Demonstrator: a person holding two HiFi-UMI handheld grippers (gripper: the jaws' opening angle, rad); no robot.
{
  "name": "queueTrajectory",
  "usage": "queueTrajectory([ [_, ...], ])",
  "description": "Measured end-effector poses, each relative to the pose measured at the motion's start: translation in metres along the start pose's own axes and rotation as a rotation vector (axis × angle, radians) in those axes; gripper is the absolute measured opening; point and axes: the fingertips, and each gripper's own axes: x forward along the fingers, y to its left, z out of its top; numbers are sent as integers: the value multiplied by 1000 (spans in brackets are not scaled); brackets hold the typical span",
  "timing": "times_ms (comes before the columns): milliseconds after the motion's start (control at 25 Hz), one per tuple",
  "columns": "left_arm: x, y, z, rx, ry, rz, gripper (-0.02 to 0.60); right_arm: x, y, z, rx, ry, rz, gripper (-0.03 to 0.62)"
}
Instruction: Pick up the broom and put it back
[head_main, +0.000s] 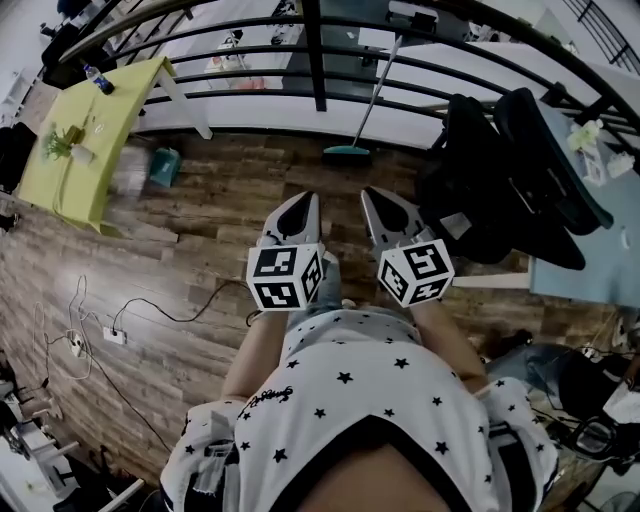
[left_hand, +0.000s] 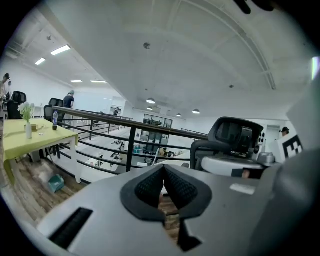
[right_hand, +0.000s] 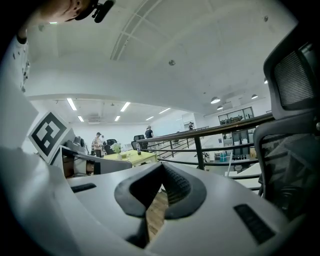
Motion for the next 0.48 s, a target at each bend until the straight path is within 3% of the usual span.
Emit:
queueTrajectory([
  [480,76,35,26,-21,-11,-38,12,73,-45,6,12,20,-25,-6],
])
